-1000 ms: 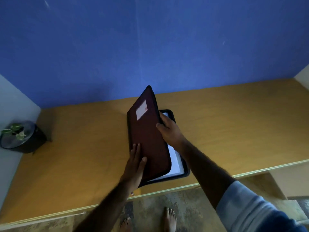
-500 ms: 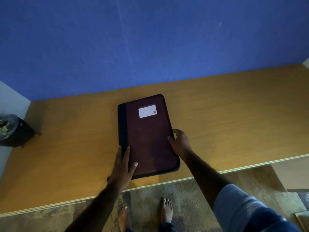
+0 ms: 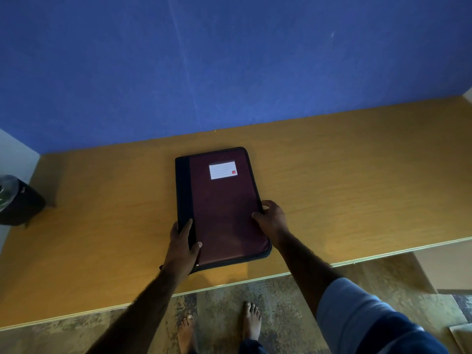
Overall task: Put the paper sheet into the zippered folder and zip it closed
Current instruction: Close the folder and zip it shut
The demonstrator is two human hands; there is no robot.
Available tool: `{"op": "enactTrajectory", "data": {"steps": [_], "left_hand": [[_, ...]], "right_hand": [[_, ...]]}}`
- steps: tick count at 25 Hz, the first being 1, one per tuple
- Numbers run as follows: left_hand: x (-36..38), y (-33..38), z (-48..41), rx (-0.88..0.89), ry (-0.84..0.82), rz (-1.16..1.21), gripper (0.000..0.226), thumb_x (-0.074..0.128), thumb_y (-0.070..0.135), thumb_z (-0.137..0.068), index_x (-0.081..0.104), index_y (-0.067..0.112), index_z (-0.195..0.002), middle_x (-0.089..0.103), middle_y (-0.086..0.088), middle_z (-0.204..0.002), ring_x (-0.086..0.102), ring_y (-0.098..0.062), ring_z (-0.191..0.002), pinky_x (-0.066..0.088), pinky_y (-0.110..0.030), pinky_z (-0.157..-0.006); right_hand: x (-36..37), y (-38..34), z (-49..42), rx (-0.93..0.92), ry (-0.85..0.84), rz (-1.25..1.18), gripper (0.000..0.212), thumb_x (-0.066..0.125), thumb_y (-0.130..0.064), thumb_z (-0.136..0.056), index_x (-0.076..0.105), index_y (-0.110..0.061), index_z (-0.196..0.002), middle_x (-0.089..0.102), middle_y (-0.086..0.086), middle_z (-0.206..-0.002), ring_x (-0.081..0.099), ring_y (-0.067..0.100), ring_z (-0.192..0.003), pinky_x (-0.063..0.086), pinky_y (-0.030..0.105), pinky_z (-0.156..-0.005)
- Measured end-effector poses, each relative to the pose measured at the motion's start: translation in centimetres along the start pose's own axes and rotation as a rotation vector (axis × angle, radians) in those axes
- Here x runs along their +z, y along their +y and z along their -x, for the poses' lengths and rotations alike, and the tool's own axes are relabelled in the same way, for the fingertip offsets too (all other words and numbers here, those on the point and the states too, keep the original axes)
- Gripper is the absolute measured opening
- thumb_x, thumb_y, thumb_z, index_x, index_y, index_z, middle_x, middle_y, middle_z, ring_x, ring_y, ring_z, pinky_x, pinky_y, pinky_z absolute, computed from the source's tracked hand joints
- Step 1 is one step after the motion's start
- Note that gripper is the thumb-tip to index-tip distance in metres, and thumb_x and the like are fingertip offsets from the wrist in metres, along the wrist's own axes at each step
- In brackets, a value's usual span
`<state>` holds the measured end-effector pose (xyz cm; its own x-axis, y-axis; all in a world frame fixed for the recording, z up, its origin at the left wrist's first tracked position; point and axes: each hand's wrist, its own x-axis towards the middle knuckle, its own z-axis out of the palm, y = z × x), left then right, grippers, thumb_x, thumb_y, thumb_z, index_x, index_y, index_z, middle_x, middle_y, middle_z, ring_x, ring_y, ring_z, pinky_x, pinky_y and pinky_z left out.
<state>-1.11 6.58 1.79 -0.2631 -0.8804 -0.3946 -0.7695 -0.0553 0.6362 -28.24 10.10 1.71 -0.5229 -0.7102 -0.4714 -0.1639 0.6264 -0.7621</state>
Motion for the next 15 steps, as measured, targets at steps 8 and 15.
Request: {"op": "enactTrajectory", "data": {"steps": [8, 15], "left_hand": [[-3.2, 0.0, -2.9, 0.063, -0.055, -0.020, 0.056, 0.046, 0.011, -0.107, 0.031, 0.023, -0.159, 0.022, -0.005, -0.169, 0.027, -0.026, -0.154, 0.029, -0.038, -0.123], [-5.9, -7.4, 2.2, 0.267, -0.097, -0.379, 0.055, 0.053, -0.004, -0.092, 0.063, 0.026, -0.137, 0.041, 0.012, -0.159, 0.042, -0.008, -0.144, 0.033, -0.022, -0.116]], "right_hand": [[-2.0, -1.4, -2.2, -0.132, -0.114, 0.205, 0.064, 0.071, -0.025, -0.091, 0.047, -0.013, -0.149, 0.056, 0.013, -0.143, 0.058, 0.029, -0.124, 0.052, 0.044, -0.100], [3.7, 2.8, 6.7, -0.438, 0.247, 0.691, 0.028, 0.067, -0.026, -0.088, 0.069, -0.016, -0.114, 0.062, 0.013, -0.114, 0.057, 0.035, -0.106, 0.042, 0.050, -0.096]]}}
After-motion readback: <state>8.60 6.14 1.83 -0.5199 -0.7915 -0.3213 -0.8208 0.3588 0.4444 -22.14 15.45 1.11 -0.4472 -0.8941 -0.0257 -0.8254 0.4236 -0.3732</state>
